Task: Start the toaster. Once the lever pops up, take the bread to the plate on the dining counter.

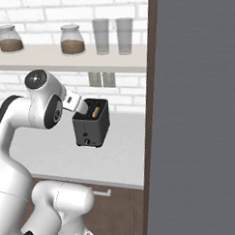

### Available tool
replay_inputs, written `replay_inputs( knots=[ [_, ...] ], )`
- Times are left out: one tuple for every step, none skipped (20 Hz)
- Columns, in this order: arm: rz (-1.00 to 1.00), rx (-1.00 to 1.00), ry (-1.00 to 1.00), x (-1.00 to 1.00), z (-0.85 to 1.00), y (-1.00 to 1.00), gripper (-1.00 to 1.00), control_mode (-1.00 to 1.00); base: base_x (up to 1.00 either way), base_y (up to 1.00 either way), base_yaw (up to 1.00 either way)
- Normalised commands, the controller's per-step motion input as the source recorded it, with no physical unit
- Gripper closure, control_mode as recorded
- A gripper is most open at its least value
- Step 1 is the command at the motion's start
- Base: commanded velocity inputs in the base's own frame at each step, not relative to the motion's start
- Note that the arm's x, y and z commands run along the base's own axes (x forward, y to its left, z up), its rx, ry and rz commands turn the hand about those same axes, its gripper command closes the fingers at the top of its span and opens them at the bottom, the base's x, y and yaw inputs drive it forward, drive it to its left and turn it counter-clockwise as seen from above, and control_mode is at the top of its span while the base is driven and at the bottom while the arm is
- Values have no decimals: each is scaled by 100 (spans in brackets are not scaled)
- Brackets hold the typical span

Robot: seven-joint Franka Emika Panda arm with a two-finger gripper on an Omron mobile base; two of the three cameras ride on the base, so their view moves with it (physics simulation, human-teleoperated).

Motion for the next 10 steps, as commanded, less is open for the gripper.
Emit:
replay_inputs(
  knots=[
    [0,0,0,0,0,0,-100,-100,0,0,0],
    [0,0,0,0,0,0,-100,-100,0,0,0],
    [0,0,0,0,0,0,-100,-100,0,0,0],
    [0,0,0,0,0,0,-100,-100,0,0,0],
    [0,0,0,0,0,0,-100,-100,0,0,0],
    [0,0,0,0,0,0,-100,-100,0,0,0],
    [0,0,0,0,0,0,-100,-100,0,0,0],
    [0,0,0,0,0,0,-100,-100,0,0,0],
    [0,0,0,0,0,0,-100,-100,0,0,0],
    [0,0,0,0,0,0,-100,-100,0,0,0]
  ],
)
